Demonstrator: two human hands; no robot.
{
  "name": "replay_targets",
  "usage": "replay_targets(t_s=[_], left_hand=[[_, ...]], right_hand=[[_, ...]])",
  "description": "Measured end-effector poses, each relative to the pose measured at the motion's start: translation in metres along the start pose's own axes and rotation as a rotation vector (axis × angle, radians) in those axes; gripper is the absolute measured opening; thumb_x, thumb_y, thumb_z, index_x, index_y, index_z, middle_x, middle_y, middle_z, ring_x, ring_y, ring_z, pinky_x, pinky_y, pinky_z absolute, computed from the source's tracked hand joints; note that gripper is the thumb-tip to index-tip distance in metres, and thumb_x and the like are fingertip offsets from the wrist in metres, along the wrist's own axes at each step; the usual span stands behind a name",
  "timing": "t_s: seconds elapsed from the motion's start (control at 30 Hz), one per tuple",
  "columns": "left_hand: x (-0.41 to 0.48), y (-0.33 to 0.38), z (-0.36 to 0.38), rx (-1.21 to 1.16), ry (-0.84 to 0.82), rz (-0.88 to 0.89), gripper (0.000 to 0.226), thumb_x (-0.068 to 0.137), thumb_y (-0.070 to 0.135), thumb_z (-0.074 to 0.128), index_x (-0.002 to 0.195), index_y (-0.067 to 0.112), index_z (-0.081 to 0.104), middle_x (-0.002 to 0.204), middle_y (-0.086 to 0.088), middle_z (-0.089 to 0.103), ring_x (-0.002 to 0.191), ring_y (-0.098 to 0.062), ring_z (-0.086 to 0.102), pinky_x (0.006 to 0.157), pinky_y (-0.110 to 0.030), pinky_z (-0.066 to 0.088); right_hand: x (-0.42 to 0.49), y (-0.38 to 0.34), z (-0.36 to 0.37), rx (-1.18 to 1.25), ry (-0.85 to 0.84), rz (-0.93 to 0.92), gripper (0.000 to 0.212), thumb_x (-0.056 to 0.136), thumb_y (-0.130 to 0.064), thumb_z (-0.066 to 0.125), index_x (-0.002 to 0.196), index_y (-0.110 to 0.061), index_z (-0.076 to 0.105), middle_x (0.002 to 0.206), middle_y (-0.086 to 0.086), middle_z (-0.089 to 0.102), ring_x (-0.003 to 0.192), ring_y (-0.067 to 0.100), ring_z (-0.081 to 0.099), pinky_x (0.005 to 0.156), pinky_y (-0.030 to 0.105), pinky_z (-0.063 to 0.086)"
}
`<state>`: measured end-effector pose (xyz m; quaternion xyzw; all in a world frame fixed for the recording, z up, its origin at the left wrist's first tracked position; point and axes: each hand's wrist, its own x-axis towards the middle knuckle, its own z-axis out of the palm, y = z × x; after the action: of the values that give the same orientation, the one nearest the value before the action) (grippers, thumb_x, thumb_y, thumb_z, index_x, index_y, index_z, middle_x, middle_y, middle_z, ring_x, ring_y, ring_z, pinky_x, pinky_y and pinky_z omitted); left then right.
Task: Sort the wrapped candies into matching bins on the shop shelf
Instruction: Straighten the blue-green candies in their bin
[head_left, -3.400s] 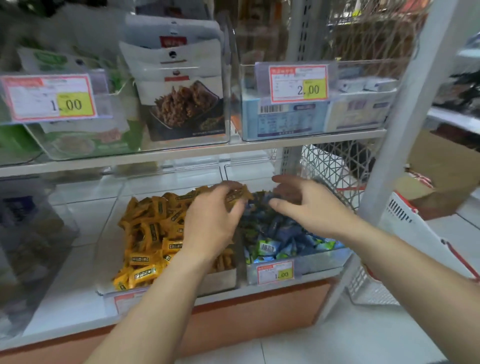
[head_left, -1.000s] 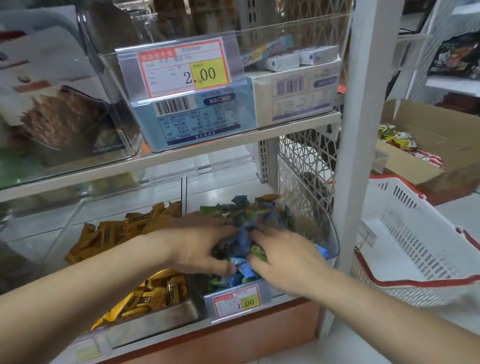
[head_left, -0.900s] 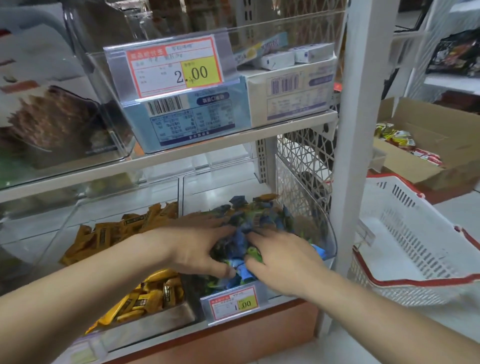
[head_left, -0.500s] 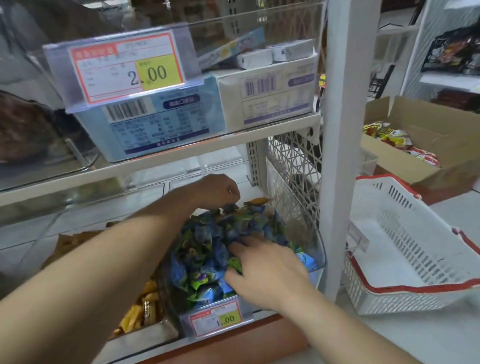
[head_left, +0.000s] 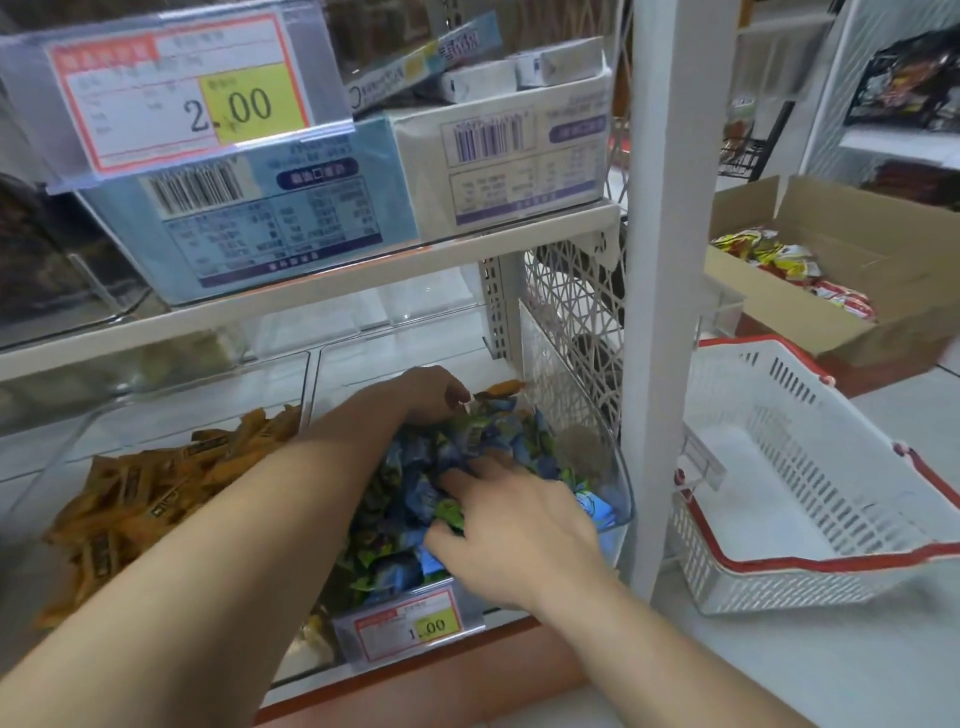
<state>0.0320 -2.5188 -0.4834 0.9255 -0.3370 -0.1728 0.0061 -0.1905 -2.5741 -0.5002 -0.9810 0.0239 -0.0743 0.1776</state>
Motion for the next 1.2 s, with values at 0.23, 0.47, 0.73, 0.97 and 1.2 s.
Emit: replay_targets(t_s=[0.23, 0.47, 0.73, 0.97, 1.2], left_hand=[[-0.009, 0.000, -0.002, 0.025, -0.092, 0.018, 0.046, 0.097, 0.020, 0.057, 0.143, 0.021, 0.050, 0.144, -0.003, 0.051, 0.127, -0.021, 0.049, 0.101, -0.027, 0.037], [-0.010, 0.002, -0.005, 0.126, -0.298, -0.060, 0.048, 0.098, 0.019, 0.046, 0.146, 0.024, 0.044, 0.149, -0.005, 0.044, 0.130, -0.023, 0.045, 0.107, -0.038, 0.039], [-0.018, -0.006, -0.013, 0.012, -0.349, -0.052, 0.054, 0.096, 0.023, 0.056, 0.147, 0.028, 0.040, 0.149, -0.003, 0.041, 0.129, -0.023, 0.044, 0.102, -0.036, 0.041], [-0.026, -0.019, -0.023, -0.054, -0.237, 0.007, 0.014, 0.087, 0.039, 0.064, 0.100, 0.041, 0.065, 0.107, 0.009, 0.062, 0.092, -0.010, 0.059, 0.075, -0.032, 0.049], [-0.045, -0.021, -0.033, -0.611, 0.154, 0.032, 0.013, 0.092, 0.024, 0.070, 0.103, 0.017, 0.068, 0.095, -0.002, 0.072, 0.082, -0.021, 0.072, 0.067, -0.027, 0.055]], right_hand=[[0.000, -0.002, -0.002, -0.017, -0.007, 0.011, 0.053, 0.079, -0.059, 0.027, 0.116, -0.034, 0.056, 0.116, -0.003, 0.057, 0.118, 0.025, 0.049, 0.070, 0.039, 0.044], [0.000, -0.002, -0.002, -0.021, 0.004, 0.013, 0.051, 0.080, -0.058, 0.029, 0.114, -0.033, 0.058, 0.114, -0.003, 0.058, 0.116, 0.023, 0.049, 0.070, 0.038, 0.046], [0.000, -0.002, -0.002, -0.019, -0.003, 0.019, 0.053, 0.080, -0.059, 0.029, 0.117, -0.034, 0.057, 0.117, -0.003, 0.057, 0.119, 0.022, 0.048, 0.071, 0.038, 0.048], [0.001, -0.002, -0.002, -0.031, 0.003, 0.018, 0.055, 0.080, -0.060, 0.029, 0.119, -0.034, 0.057, 0.119, -0.004, 0.057, 0.119, 0.023, 0.048, 0.071, 0.038, 0.046], [0.002, -0.002, -0.004, -0.028, -0.005, 0.030, 0.052, 0.083, -0.058, 0.033, 0.122, -0.034, 0.057, 0.121, -0.004, 0.057, 0.122, 0.023, 0.047, 0.075, 0.039, 0.050]])
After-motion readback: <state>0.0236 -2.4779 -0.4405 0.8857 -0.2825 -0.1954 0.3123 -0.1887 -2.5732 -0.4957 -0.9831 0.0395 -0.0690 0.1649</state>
